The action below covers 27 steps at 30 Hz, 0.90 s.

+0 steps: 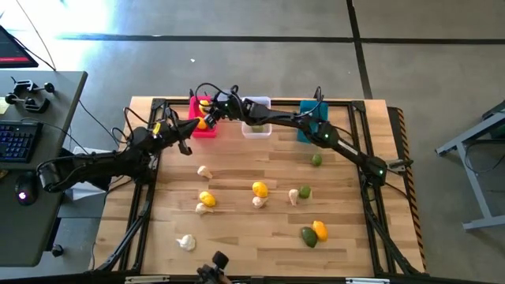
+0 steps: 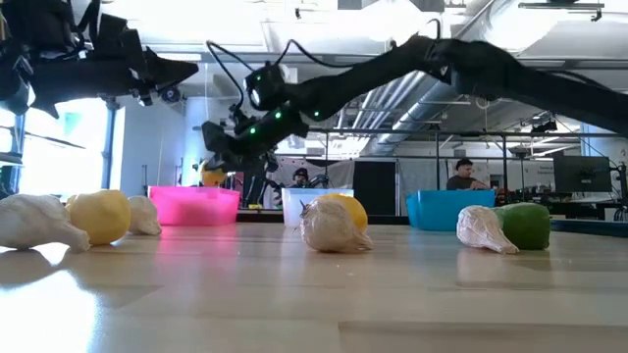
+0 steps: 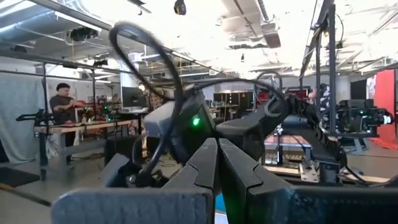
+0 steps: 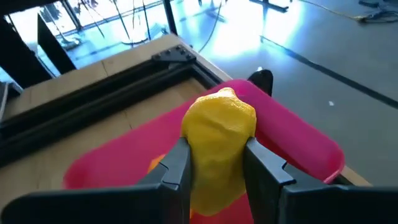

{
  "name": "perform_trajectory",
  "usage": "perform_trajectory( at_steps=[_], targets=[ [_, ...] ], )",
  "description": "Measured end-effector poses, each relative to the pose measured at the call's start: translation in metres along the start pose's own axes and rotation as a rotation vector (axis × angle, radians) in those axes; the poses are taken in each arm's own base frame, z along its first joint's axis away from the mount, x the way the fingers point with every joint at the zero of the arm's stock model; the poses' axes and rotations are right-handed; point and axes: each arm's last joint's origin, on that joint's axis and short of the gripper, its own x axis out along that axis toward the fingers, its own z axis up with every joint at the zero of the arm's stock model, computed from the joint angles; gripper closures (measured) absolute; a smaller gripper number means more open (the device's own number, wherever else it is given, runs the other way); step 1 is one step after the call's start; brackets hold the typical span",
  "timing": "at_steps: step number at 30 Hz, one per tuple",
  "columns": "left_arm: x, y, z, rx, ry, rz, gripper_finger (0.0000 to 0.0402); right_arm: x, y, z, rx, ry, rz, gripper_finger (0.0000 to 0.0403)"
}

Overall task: Sort produce into baskets
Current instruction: Put the lemon into the pink bin

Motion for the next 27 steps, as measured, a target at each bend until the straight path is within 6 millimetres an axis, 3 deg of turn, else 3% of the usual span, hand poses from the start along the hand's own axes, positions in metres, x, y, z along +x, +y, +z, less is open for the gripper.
perform_trajectory(
  at_steps=[6, 19, 27],
  targets=[
    [0.000, 0.001, -0.001, -0.006, 0.006, 0.005, 0.0401, 0.009, -0.014, -0.017, 0.080, 0.024, 0.009, 0.0314],
    [0.000, 0.001, -0.004, -0.017, 0.043, 0.013, 0.0401, 0.009, -0.014, -0.019, 0.104, 0.039, 0.029, 0.0243],
    [0.000, 0.001, -0.004, -0.020, 0.043, 0.013, 0.0401, 0.009, -0.014, -0.019, 0.106, 0.045, 0.029, 0.0232]
  ],
)
